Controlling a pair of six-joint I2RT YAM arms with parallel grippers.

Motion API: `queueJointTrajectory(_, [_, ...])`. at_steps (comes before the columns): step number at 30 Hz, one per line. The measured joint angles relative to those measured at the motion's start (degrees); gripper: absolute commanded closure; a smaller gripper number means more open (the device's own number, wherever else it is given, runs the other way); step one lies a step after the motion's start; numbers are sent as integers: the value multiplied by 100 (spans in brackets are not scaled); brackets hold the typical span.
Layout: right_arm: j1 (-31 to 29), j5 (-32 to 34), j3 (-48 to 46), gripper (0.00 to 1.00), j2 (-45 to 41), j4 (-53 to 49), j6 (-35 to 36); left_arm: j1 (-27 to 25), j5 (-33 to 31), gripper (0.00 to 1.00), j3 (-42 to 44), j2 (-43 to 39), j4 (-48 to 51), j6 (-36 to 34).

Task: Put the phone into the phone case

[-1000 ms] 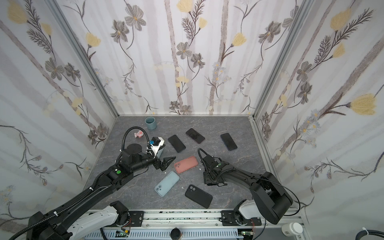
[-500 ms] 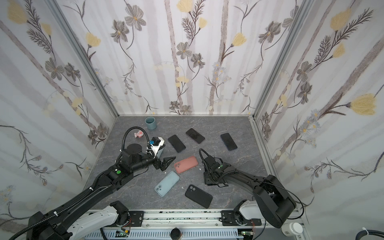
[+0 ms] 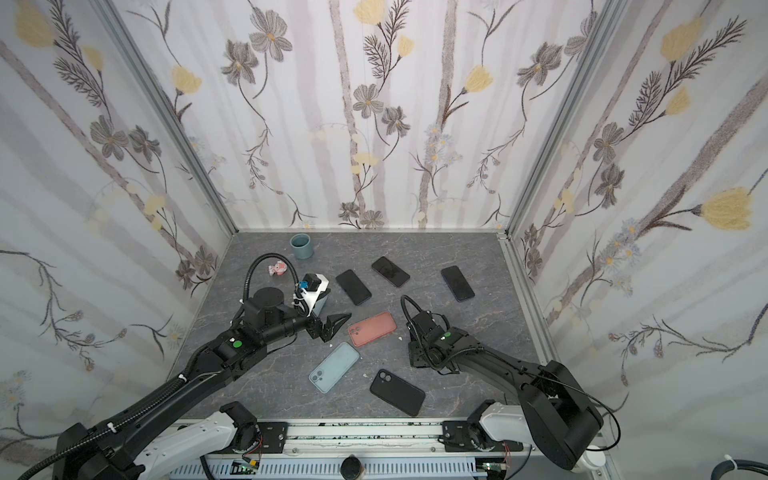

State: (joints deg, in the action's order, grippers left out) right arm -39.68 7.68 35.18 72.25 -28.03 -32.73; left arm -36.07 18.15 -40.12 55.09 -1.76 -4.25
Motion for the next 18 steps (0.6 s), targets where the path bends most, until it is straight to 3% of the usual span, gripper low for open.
queueJointTrajectory(18, [-61, 127, 544, 53, -658, -76, 330, 0, 17, 4, -1147, 1060, 654, 675])
